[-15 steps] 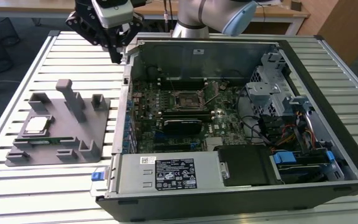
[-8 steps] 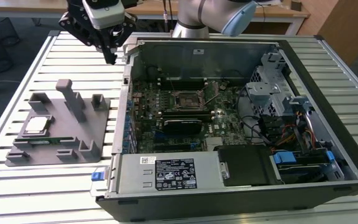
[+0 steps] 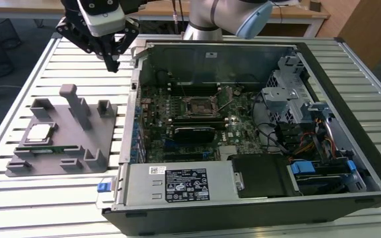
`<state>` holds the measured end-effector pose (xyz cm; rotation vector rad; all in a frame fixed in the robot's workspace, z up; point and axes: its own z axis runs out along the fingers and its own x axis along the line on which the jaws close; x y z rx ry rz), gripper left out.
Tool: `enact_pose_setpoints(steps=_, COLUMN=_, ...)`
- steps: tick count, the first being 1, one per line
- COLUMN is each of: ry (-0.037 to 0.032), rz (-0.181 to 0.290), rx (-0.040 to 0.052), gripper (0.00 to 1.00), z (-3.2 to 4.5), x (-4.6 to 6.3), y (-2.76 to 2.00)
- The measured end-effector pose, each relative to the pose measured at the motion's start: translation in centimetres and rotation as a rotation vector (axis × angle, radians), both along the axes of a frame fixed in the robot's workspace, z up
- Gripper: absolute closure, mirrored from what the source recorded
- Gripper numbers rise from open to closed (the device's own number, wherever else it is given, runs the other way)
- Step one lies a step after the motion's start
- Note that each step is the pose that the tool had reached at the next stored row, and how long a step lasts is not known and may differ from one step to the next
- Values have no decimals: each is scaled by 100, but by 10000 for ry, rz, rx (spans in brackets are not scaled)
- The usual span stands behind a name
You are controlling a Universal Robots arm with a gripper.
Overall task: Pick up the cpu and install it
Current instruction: 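Reach for the cpu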
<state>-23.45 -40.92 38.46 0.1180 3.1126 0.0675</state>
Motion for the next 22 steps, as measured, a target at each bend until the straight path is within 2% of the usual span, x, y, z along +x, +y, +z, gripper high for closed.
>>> enact_pose_setpoints(steps=7, ry=6, rz=-1, rx=1, gripper=89, z=-8, x=-8, y=-142)
enact_pose_setpoints(steps=10, ry=6, rz=1, rx=1, gripper=89, z=-11, x=-33, y=-182)
enact_pose_setpoints(steps=22, ry=7, rz=3, rx=0, gripper=89, z=-16, x=-461, y=-188)
